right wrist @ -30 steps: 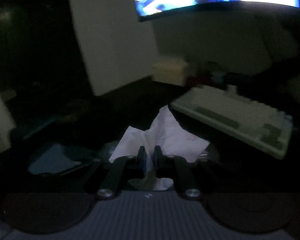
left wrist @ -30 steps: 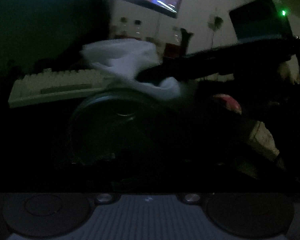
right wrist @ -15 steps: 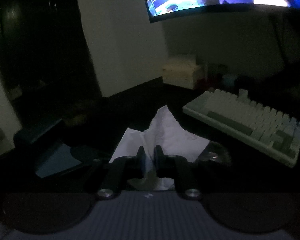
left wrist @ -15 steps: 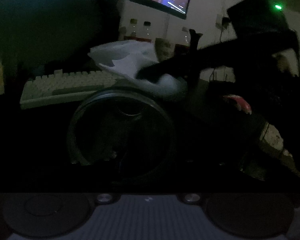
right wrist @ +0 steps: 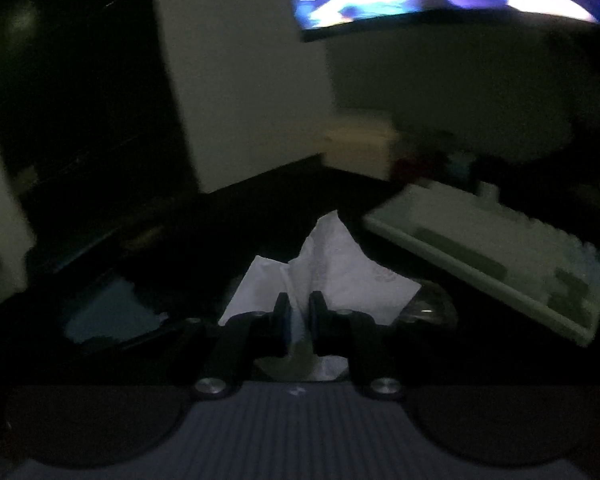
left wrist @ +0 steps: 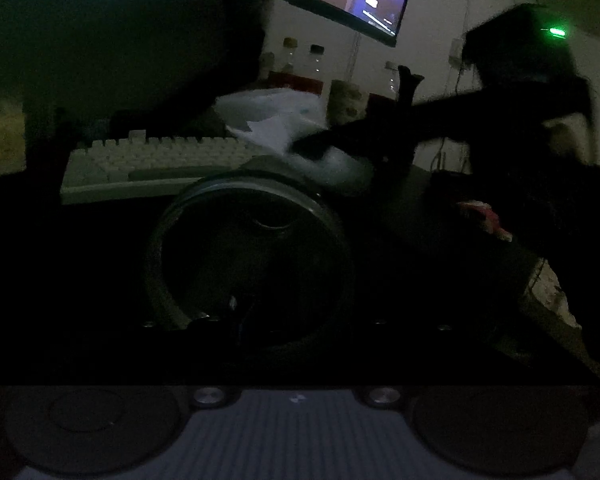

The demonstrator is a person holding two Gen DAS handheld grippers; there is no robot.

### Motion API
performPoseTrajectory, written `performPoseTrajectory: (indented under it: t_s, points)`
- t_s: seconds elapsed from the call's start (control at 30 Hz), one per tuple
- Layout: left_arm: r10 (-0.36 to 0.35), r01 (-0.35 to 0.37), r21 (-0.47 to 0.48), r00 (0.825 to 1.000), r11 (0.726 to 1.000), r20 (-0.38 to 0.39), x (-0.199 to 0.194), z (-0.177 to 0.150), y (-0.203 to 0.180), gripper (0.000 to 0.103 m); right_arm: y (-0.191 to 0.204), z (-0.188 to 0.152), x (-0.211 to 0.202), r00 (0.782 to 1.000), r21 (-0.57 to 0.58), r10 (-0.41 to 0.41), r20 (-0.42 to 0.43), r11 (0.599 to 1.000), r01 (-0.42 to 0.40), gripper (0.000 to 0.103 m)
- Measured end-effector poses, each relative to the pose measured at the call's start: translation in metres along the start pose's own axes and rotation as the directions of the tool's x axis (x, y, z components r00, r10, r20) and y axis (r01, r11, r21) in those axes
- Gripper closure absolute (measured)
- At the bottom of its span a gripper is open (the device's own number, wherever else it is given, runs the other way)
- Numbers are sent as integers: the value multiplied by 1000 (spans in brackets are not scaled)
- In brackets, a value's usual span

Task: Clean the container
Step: 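Wipe inside the jar with the tissue in the right tool while the left holds the jar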

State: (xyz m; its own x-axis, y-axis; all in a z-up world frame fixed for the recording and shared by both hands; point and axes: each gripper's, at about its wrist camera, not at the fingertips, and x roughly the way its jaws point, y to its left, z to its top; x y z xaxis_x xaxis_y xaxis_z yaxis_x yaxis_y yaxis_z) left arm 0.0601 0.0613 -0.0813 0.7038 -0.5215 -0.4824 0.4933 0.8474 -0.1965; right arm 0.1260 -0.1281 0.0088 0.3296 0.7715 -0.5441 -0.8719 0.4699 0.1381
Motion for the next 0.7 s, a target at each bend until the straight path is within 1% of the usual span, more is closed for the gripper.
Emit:
performPoseTrajectory:
  t_s: [0.03, 0.1, 0.23, 0.27, 0.33, 0.4, 0.47, 0.53, 0.57, 0.63, 0.7]
  points:
    - [2, -2, 0, 1000, 1000, 1, 0, 0, 1, 63, 3, -1, 0, 1000, -12, -3, 1, 1000, 3, 91]
    - [4, -4, 0, 1000, 1000, 2, 0, 0, 3, 64, -4, -1, 2, 1000, 10, -24, 2, 1000, 24, 91]
    - [9, -9, -5, 1000, 1000, 4, -1, 0, 8, 64, -38, 2, 9, 992, 102, -123, 4, 987, 122, 91]
    - [11, -11, -8, 1000, 1000, 5, -2, 1, 9, 64, -47, 2, 10, 991, 135, -135, 4, 982, 133, 91]
    - [17, -17, -7, 1000, 1000, 7, -2, 1, 11, 64, -55, 4, 11, 991, 184, -133, 8, 974, 129, 91]
    - [21, -21, -6, 1000, 1000, 8, -2, 1, 14, 64, -47, 3, 10, 993, 160, -120, 20, 980, 116, 92]
    - [13, -13, -17, 1000, 1000, 10, -3, 1, 17, 64, -30, 1, 8, 998, 117, -50, 40, 992, 45, 91]
    - [3, -2, -30, 1000, 1000, 15, -3, 0, 19, 64, -15, 0, 7, 999, 73, 18, 50, 997, -22, 91]
    - [1, -1, -31, 1000, 1000, 17, -2, 0, 19, 64, -9, -1, 6, 998, 49, 26, 53, 998, -28, 91]
    - [1, 0, -29, 1000, 1000, 20, -2, 0, 20, 64, -7, -2, 7, 998, 27, 3, 59, 1000, -4, 92]
    - [8, -8, -23, 1000, 1000, 23, -1, 1, 18, 64, -17, -3, 7, 996, 53, -58, 63, 997, 54, 92]
